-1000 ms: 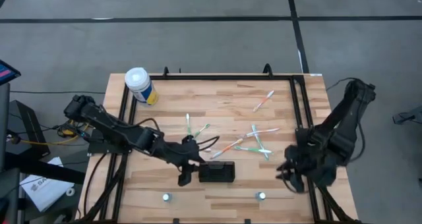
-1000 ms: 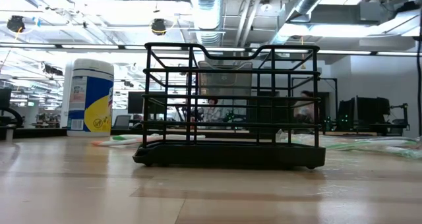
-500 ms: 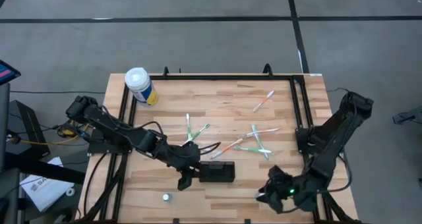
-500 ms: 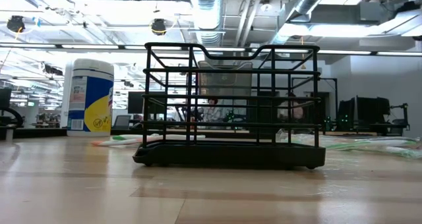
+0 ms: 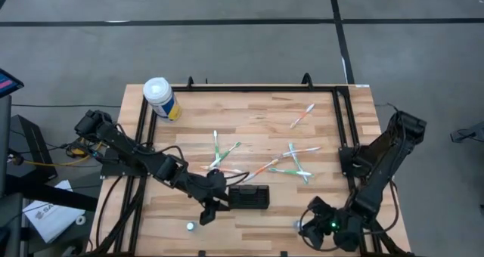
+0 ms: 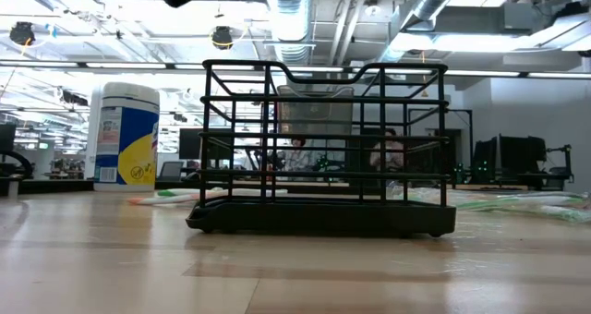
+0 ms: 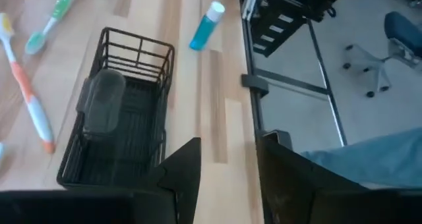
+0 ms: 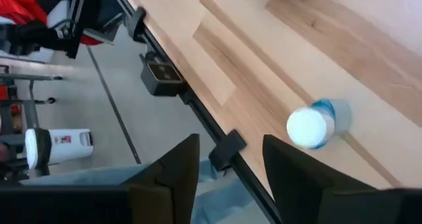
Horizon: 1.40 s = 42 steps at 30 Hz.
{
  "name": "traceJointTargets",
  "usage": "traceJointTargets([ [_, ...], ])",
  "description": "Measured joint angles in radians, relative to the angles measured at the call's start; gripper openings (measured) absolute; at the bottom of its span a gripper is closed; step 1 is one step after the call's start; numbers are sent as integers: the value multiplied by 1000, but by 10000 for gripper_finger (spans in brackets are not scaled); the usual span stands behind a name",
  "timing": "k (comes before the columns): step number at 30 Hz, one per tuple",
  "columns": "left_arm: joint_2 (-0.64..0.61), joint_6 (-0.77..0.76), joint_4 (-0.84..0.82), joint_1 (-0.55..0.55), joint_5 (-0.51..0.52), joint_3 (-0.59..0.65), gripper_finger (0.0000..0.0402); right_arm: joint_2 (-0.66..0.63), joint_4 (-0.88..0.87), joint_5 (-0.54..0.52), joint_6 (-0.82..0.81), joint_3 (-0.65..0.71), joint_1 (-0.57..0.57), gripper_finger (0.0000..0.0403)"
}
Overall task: Pick & Place toothbrushing station
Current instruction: Put the blue mouthwash into the black wire organizer
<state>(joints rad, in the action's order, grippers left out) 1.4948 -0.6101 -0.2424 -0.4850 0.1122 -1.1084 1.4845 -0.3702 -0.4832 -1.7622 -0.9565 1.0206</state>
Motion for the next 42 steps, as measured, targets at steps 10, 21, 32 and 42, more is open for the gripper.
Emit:
traceJointTargets([
  [10, 0, 3, 18, 4, 14, 0, 145, -8, -54, 73, 9, -1, -3, 177],
  [21, 0, 2, 36, 6, 21, 0, 145, -8, -106, 116, -17, -1, -19, 188],
  [32, 0, 3, 42, 6, 21, 0, 144, -8, -143, 120, 18, -1, -71, 199],
  [42, 0, 3, 42, 6, 21, 1, 144, -8, -150, 124, 6, -1, -74, 200],
])
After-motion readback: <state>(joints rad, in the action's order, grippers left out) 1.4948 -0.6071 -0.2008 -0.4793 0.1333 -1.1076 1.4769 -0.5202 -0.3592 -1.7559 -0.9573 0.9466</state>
